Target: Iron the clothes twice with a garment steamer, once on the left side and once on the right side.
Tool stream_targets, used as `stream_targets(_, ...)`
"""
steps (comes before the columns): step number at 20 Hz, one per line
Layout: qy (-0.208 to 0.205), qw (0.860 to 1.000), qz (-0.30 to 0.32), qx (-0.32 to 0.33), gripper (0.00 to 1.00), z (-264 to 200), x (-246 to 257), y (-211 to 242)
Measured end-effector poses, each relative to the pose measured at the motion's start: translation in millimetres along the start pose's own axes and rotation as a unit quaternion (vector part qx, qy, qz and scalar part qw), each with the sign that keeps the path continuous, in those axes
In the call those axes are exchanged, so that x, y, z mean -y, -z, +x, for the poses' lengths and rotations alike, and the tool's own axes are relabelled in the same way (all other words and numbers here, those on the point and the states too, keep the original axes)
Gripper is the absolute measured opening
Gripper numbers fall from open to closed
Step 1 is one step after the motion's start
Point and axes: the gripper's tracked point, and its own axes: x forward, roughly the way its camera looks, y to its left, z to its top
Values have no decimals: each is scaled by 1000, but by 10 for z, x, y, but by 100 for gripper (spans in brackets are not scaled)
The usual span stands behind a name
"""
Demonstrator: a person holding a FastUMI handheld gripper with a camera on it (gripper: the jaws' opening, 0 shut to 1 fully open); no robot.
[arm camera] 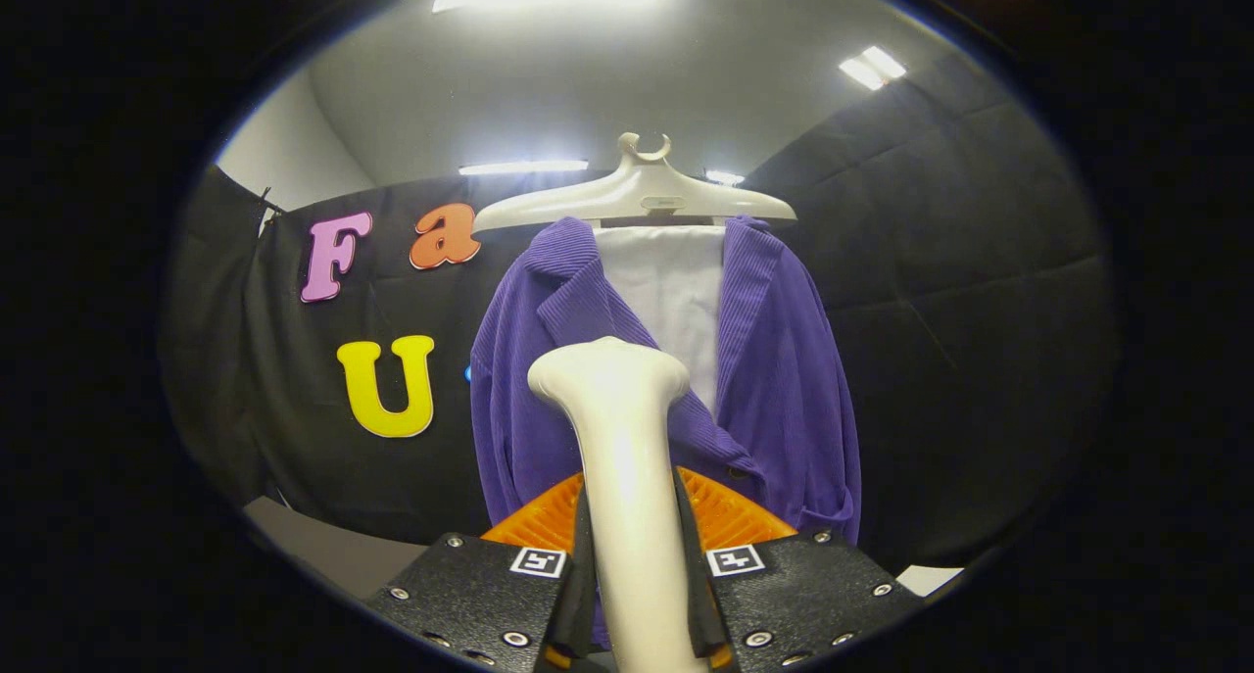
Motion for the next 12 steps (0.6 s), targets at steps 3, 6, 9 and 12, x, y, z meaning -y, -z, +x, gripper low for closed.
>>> stream_targets(3, -7, 1000, 14, -15, 38, -10, 5, 188)
stream_targets(6, -2, 999, 5, -39, 37, -38, 70, 417)
stream_targets(9, -5, 998, -1, -57, 37, -133, 73, 610)
stream_targets(12, -6, 996, -7, -86, 38, -223, 88, 889)
